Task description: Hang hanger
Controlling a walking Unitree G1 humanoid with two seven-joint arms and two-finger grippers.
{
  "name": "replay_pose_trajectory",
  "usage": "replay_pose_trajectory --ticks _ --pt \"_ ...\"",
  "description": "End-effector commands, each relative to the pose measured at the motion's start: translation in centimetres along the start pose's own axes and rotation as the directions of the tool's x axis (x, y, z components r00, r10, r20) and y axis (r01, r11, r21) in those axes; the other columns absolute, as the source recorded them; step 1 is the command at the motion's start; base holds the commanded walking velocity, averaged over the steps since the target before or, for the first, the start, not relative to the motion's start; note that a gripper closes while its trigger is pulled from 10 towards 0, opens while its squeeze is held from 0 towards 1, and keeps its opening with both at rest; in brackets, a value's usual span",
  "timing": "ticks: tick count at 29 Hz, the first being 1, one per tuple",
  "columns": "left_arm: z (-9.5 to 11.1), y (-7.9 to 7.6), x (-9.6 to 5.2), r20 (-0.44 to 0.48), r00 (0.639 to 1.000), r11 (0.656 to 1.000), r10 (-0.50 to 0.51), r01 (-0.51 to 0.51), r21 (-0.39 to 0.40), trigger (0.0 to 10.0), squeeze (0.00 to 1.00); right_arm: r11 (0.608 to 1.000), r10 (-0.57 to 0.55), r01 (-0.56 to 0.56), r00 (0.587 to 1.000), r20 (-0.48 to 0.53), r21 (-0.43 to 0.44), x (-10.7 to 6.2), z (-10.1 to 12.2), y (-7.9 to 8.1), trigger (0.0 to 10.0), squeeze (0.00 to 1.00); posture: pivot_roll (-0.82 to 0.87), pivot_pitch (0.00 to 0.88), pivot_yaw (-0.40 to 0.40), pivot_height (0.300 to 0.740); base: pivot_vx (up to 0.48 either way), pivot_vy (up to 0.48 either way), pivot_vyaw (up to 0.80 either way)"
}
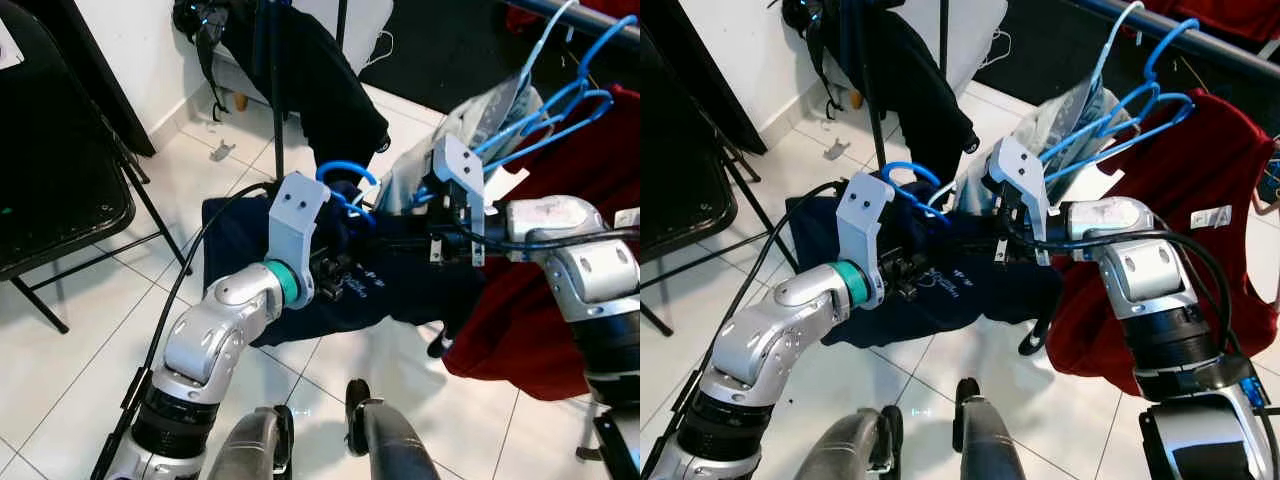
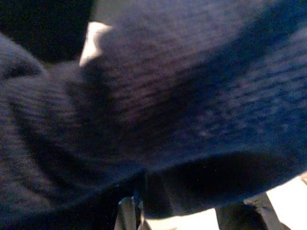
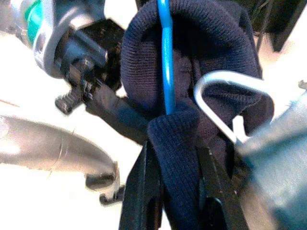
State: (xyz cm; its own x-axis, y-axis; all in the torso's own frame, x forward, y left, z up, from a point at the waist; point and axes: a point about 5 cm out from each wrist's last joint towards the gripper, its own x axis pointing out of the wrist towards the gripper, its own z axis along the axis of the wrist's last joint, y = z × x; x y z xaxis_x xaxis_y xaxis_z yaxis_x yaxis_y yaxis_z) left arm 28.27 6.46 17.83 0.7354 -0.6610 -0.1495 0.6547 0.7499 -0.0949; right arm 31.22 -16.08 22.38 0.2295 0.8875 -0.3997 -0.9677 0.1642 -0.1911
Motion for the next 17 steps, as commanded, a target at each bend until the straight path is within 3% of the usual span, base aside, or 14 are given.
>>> replay_pose_trajectory --ticks 1,2,3,4,7,11,17 --pt "2.2 1.2 -2.5 0.137 0.991 0.999 0.013 -0.02 0.048 10.0 0.0 0.989 0.143 -0.139 0.984 -0.102 0.042 -0.4 -2.5 1.7 0.0 0.0 -0.09 0.223 0.052 0.74 0.0 0.0 0.0" --pt "2.2 1.2 -2.5 0.137 0.991 0.999 0.013 -0.02 0.048 10.0 0.0 0.989 0.143 -0.139 0.984 -0.102 0.042 -0.4 -2.5 1.7 0.0 0.0 -0.09 0.223 0.052 0.74 0.0 0.0 0.0" --pt "2.5 0.9 -4.0 0.156 0.985 0.997 -0.077 0.071 0.042 10.0 0.0 0.993 0.113 -0.108 0.985 -0.131 0.046 -1.4 -3.0 1.6 0.0 0.0 -0.09 0.226 0.055 0.74 0.0 0.0 0.0" --pt "2.5 0.9 -4.0 0.156 0.985 0.997 -0.077 0.071 0.042 10.0 0.0 0.993 0.113 -0.108 0.985 -0.131 0.046 -1.4 -3.0 1.6 0.0 0.0 -0.09 0.226 0.055 0.74 0.0 0.0 0.0" --pt "3.3 1.0 -5.6 0.21 0.966 0.986 -0.153 0.163 -0.03 10.0 0.0 0.994 0.108 -0.103 0.979 -0.175 0.037 -2.3 -3.6 1.8 0.0 0.0 -0.09 0.226 0.058 0.74 0.0 0.0 0.0" --pt "3.4 1.1 -6.1 0.222 0.961 0.982 -0.166 0.181 -0.048 10.0 0.0 0.992 0.122 -0.119 0.974 -0.188 0.03 -2.7 -3.8 2.0 0.0 0.0 -0.08 0.228 0.06 0.74 0.0 0.0 0.0" --pt "2.3 0.8 -6.4 0.176 0.966 0.98 -0.191 0.198 -0.021 10.0 0.0 0.99 0.134 -0.138 0.984 -0.115 -0.026 -3.1 -2.7 1.9 0.0 0.0 -0.09 0.23 0.061 0.74 0.0 0.0 0.0"
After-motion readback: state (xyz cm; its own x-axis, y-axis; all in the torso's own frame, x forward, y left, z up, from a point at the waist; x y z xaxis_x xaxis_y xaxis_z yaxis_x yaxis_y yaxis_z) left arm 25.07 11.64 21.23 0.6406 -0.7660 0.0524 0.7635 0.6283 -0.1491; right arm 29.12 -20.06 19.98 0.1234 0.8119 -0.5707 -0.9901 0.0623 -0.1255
